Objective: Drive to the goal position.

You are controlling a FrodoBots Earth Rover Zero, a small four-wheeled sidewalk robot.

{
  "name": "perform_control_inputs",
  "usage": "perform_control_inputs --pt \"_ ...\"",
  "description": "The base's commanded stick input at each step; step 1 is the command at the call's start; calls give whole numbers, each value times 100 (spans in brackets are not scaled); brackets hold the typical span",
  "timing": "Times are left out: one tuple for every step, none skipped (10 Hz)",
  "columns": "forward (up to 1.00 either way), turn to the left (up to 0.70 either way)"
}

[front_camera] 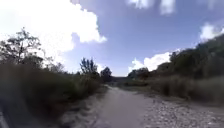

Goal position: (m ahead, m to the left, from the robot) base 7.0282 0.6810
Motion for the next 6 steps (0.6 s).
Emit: perform_control_inputs --pt "70 0" --pt "70 0" --pt "70 0" --pt "70 0" --pt "70 0" --pt "70 0"
